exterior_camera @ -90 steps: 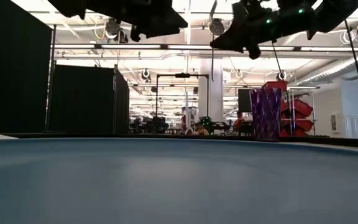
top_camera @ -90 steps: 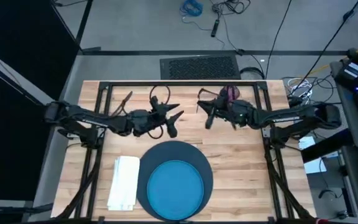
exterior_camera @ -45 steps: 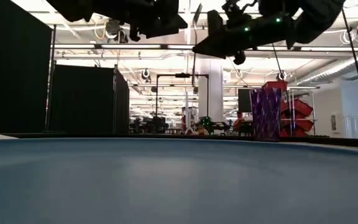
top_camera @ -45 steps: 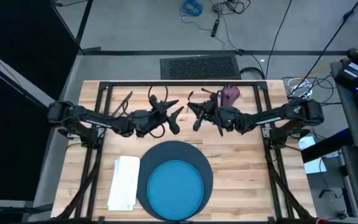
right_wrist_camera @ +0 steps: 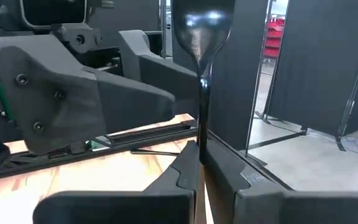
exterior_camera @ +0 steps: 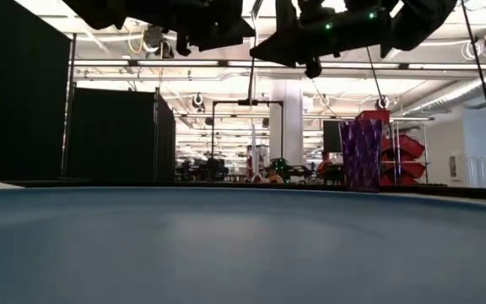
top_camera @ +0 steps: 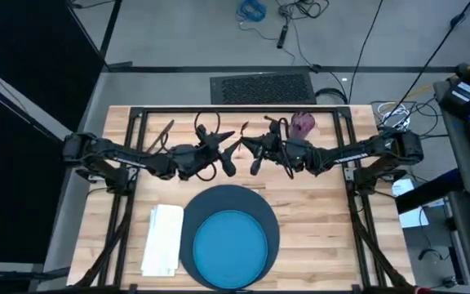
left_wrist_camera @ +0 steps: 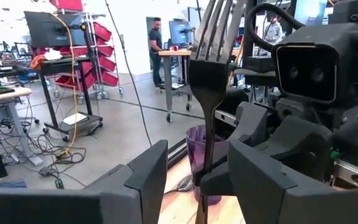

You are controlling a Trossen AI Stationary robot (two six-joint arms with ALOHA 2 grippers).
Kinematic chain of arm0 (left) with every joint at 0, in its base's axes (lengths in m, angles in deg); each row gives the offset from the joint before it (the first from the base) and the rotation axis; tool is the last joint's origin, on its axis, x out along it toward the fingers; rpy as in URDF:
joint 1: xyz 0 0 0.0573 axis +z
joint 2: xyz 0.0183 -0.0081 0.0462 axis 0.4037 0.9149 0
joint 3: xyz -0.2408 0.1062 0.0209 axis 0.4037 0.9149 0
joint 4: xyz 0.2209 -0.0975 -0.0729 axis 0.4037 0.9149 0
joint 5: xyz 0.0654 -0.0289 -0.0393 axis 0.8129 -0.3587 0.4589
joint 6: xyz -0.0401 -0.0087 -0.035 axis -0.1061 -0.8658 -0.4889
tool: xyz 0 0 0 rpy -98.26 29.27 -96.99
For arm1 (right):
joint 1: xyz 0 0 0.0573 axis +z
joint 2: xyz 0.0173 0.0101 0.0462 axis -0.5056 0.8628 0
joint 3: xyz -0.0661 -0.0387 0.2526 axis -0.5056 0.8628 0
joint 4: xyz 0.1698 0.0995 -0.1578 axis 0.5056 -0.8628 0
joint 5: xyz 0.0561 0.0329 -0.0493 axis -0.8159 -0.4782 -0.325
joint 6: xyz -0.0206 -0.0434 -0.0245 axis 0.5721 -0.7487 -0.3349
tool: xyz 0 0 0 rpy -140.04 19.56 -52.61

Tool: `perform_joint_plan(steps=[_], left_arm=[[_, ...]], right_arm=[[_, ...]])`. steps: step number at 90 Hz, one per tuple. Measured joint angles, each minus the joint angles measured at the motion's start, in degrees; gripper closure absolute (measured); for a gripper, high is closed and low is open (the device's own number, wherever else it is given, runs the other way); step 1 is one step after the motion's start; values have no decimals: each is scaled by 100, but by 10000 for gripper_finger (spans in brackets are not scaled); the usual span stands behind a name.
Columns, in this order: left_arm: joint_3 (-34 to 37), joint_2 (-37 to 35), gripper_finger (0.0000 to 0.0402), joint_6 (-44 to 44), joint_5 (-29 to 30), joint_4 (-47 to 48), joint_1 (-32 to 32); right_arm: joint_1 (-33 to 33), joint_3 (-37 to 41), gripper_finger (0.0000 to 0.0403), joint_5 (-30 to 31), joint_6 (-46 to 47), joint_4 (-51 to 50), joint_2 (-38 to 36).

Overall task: Set table place
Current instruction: Put the fork on top of the white napkin

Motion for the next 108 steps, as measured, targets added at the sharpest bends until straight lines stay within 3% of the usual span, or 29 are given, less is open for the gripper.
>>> perform_joint_plan(steps=[20, 31, 64, 75, 87, 108], left_arm=[[-2, 77, 251, -146, -149, -266, 32], [-2, 284, 251, -148, -461, -502, 94], [-2, 435, 257, -142, -461, -688, 116], [-2, 435, 295, -140, -450, -642, 116], [-2, 435, 384, 14, -505, -441, 114], [-2, 435, 400, 63, -538, -445, 114]], right_arm=[[-2, 0, 403, -11, -32, -4, 0], [-2, 0, 403, -302, -42, -4, -2], [-2, 0, 403, -304, -66, -131, -7], [-2, 0, 403, -304, -70, -131, -7], [-2, 0, 403, -309, -90, -144, -7], [-2, 0, 382, -303, -92, -126, -7]])
